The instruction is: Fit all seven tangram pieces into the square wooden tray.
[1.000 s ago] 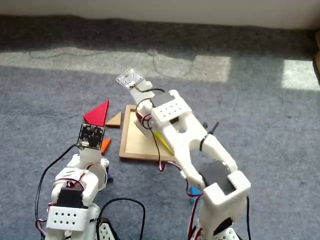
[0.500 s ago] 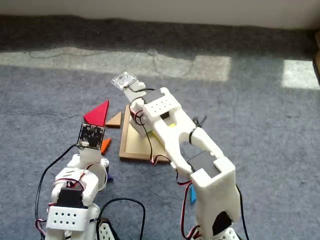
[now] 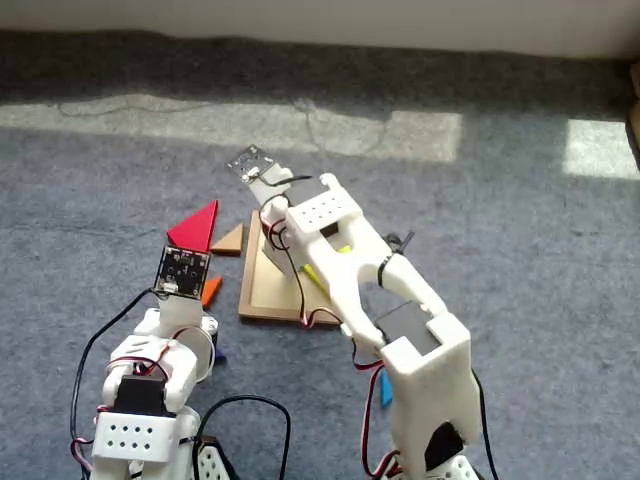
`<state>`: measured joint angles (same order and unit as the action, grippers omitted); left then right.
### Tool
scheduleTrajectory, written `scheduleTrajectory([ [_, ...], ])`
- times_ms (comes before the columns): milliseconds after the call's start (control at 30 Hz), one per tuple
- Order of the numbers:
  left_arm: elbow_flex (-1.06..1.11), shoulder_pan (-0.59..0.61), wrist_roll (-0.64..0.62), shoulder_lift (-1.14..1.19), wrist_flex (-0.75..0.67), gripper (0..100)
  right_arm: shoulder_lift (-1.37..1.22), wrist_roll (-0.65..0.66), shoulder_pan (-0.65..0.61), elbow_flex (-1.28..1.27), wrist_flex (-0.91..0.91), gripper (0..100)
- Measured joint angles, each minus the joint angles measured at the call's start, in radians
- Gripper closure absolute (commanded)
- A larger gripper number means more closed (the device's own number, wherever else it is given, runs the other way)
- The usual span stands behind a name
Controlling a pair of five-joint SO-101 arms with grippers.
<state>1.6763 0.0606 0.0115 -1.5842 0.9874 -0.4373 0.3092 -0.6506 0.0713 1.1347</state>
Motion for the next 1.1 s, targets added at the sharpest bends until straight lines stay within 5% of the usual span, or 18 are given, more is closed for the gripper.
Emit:
scheduleTrajectory([
  [533, 0.0, 0.0, 0.0, 0.0, 0.0, 99, 0.302, -0.1, 0.0, 0.071, 0.362, 67.0],
  [1100, 0.0, 0.0, 0.0, 0.0, 0.0, 99, 0.859, -0.124, 0.137, -0.698, 0.241, 67.0],
])
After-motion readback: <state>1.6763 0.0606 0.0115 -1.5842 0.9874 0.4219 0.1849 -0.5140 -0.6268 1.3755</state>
